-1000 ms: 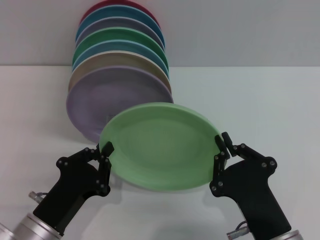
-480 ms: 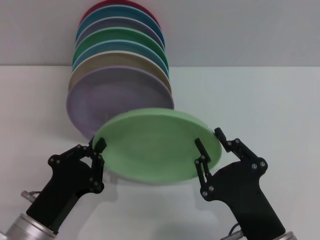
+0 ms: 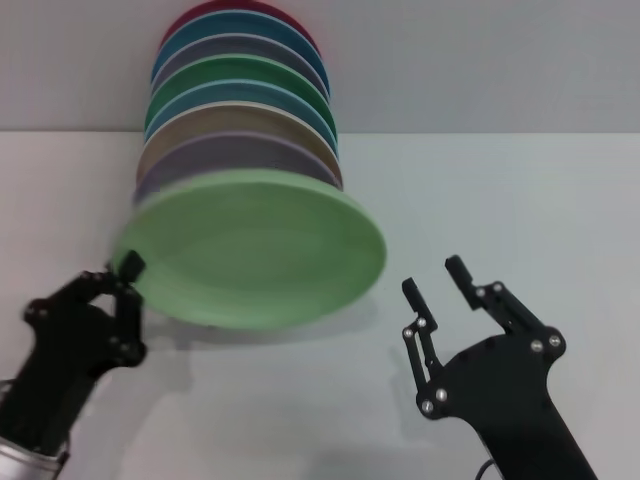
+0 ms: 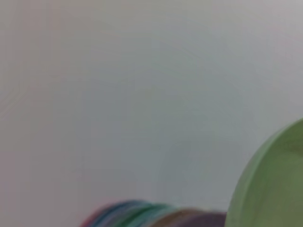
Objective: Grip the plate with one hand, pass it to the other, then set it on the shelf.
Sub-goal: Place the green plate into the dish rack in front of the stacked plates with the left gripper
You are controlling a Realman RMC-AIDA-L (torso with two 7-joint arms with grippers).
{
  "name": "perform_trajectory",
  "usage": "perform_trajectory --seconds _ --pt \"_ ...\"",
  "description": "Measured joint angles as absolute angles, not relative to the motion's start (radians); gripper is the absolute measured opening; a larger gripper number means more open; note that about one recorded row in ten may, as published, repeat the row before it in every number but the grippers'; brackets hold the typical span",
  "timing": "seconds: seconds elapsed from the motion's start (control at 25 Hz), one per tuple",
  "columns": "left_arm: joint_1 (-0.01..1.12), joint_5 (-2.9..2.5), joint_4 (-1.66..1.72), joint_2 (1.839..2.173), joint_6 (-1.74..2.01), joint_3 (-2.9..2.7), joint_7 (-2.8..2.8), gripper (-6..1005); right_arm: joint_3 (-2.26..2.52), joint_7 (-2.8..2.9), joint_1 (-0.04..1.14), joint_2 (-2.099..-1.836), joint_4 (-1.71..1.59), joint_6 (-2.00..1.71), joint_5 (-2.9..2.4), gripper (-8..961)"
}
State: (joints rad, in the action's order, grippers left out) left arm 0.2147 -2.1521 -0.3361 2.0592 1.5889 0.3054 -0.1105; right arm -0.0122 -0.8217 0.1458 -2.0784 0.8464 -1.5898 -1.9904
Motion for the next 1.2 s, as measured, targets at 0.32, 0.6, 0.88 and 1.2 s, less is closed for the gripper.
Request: perform_trajectory --seconds 0.32,0.6,0.88,1.2 --pt "0.211 -2.154 -0.282 2.05 1.689 0.429 -0.266 46 0.0 -0.805 0.147 -2.083 0.779 -1.566 -1.994 318" --pt "0.282 -2.152 -0.183 2.06 1.69 0.46 -0.269 45 -0.017 -0.774 0.147 -2.087 0.736 -1.522 -1.987 320" --pt "0.313 -2.156 -0.169 2.062 1.69 0.459 -0.165 46 -0.038 -0.743 0.151 -2.087 0.707 -1.497 -1.947 319" --pt "0.333 -2.159 -0.146 2.068 1.646 0.427 -0.107 45 -0.05 -0.742 0.156 -2.088 0.691 -1.483 -1.921 318"
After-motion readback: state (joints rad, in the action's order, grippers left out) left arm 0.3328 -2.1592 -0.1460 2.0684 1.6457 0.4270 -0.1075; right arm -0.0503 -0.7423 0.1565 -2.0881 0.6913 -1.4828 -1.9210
